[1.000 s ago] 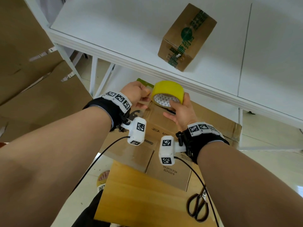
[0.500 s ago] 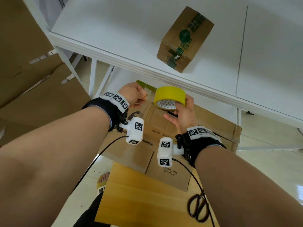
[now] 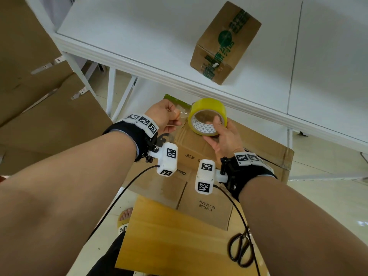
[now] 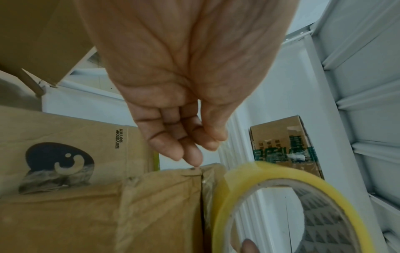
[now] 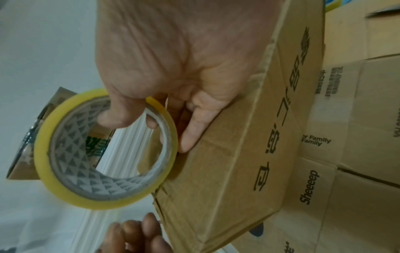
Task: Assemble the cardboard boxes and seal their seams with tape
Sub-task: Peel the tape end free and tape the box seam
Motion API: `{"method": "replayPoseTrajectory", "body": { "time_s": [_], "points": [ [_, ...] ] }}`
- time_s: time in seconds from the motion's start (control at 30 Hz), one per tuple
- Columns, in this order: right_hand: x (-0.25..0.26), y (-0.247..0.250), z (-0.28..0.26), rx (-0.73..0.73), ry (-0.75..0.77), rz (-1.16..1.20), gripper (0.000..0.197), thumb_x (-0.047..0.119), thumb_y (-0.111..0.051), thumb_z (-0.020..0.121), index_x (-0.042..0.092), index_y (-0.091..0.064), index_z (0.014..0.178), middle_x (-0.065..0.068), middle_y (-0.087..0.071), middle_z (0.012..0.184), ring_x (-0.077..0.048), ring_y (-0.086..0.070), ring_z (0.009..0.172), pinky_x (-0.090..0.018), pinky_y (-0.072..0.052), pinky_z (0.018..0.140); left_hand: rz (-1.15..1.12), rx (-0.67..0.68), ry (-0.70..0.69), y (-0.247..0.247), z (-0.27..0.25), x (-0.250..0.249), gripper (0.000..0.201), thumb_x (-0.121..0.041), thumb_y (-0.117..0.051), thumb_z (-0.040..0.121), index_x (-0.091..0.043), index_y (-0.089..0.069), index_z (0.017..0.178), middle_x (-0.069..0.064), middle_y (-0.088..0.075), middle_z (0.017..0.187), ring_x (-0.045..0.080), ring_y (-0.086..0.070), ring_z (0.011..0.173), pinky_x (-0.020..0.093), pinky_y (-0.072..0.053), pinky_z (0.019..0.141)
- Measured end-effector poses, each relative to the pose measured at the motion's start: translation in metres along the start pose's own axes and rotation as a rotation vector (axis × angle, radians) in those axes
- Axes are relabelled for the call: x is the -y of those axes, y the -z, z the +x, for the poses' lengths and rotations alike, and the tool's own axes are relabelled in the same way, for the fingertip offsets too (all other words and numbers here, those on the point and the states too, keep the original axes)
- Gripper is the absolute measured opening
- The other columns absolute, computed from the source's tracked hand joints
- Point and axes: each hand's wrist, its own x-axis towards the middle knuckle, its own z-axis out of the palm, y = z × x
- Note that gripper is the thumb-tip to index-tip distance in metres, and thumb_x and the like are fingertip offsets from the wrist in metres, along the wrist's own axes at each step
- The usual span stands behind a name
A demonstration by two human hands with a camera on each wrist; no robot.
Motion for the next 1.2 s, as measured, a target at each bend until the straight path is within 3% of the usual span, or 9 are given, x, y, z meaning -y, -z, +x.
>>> {"method": "replayPoseTrajectory", "body": {
  "time_s": [0.2,0.3,0.5,0.63,0.7,0.77,0.87,1.07,1.2],
  "points": [
    [0.002,0.003,0.006,-0.065,-0.071,0.034,0.048,0.040,-0.059,0.097,0.003,-0.058,0.128,-0.013,-0.066,0.121,-0.027,-0.066,0.104,-0.028,-0.059,0.064,-0.080,0.142,-0.030,-0.014,0.000,-0.013,0.029,-0.003,-0.042,0.101,-0.011,-0.044,0.072,0.008,-0.058,0.076,0.010,-0.070,0.067,0.022,-0.055,0.057],
    [0.002,0.002,0.008,-0.078,-0.094,0.059,0.048,0.040,-0.058,0.097,0.003,-0.058,0.129,-0.014,-0.067,0.120,-0.026,-0.066,0.103,-0.028,-0.059,0.060,-0.065,0.189,-0.018,-0.018,0.003,-0.016,0.032,-0.004,-0.042,0.101,-0.011,-0.042,0.069,0.009,-0.055,0.079,0.008,-0.070,0.069,0.023,-0.058,0.067],
    [0.005,-0.008,0.011,-0.058,-0.062,0.159,0.031,0.029,-0.059,0.099,0.014,-0.056,0.125,-0.015,-0.065,0.120,-0.033,-0.062,0.112,-0.048,-0.060,0.078,-0.035,0.176,0.006,-0.020,0.005,-0.009,0.033,-0.006,-0.041,0.101,-0.015,-0.038,0.070,0.010,-0.060,0.085,0.007,-0.067,0.081,0.030,-0.054,0.087],
    [0.008,-0.017,0.010,-0.051,-0.051,0.151,0.022,0.031,-0.057,0.100,0.019,-0.058,0.119,-0.008,-0.072,0.099,-0.032,-0.063,0.111,-0.047,-0.060,0.078,-0.029,0.193,0.012,-0.020,0.007,-0.009,0.031,-0.010,-0.041,0.102,-0.015,-0.038,0.071,0.014,-0.061,0.095,0.015,-0.065,0.093,0.027,-0.056,0.082],
    [0.002,-0.017,0.009,-0.086,-0.035,0.171,0.037,0.030,-0.057,0.100,0.013,-0.053,0.132,-0.012,-0.071,0.110,-0.032,-0.064,0.112,-0.044,-0.061,0.073,-0.048,0.194,0.018,-0.019,0.007,-0.009,0.031,-0.009,-0.042,0.102,-0.014,-0.039,0.072,0.009,-0.062,0.085,0.011,-0.066,0.084,0.033,-0.056,0.084],
    [0.000,-0.015,0.006,-0.089,-0.003,0.170,0.033,0.026,-0.055,0.101,0.014,-0.052,0.132,-0.013,-0.064,0.123,-0.031,-0.064,0.112,-0.042,-0.061,0.074,-0.069,0.181,0.009,-0.016,0.006,-0.010,0.030,-0.005,-0.043,0.101,-0.013,-0.041,0.072,0.007,-0.060,0.076,0.010,-0.067,0.073,0.035,-0.058,0.081],
    [0.002,-0.012,0.006,-0.060,0.064,0.103,0.014,0.019,-0.052,0.103,0.023,-0.058,0.114,-0.007,-0.061,0.122,-0.028,-0.062,0.112,-0.049,-0.059,0.087,-0.113,0.124,-0.021,-0.007,0.005,-0.012,0.026,-0.001,-0.047,0.098,-0.011,-0.045,0.074,0.009,-0.065,0.077,0.016,-0.070,0.078,0.033,-0.060,0.070],
    [-0.001,-0.011,0.006,-0.039,0.086,0.040,0.035,0.002,-0.047,0.099,0.029,-0.059,0.116,-0.001,-0.059,0.122,-0.023,-0.058,0.114,-0.050,-0.055,0.094,0.048,0.038,-0.078,0.004,0.006,-0.011,0.024,-0.001,-0.051,0.096,-0.014,-0.045,0.077,0.006,-0.062,0.076,0.017,-0.067,0.073,0.028,-0.053,0.050],
    [-0.002,-0.010,0.005,-0.037,0.090,0.038,0.040,-0.001,-0.047,0.096,0.028,-0.060,0.120,-0.007,-0.061,0.127,-0.026,-0.060,0.115,-0.049,-0.056,0.093,0.061,-0.013,-0.033,0.005,0.006,0.002,0.022,-0.002,-0.052,0.095,-0.015,-0.045,0.078,0.005,-0.060,0.075,0.015,-0.060,0.067,0.028,-0.050,0.050]
  ]
}}
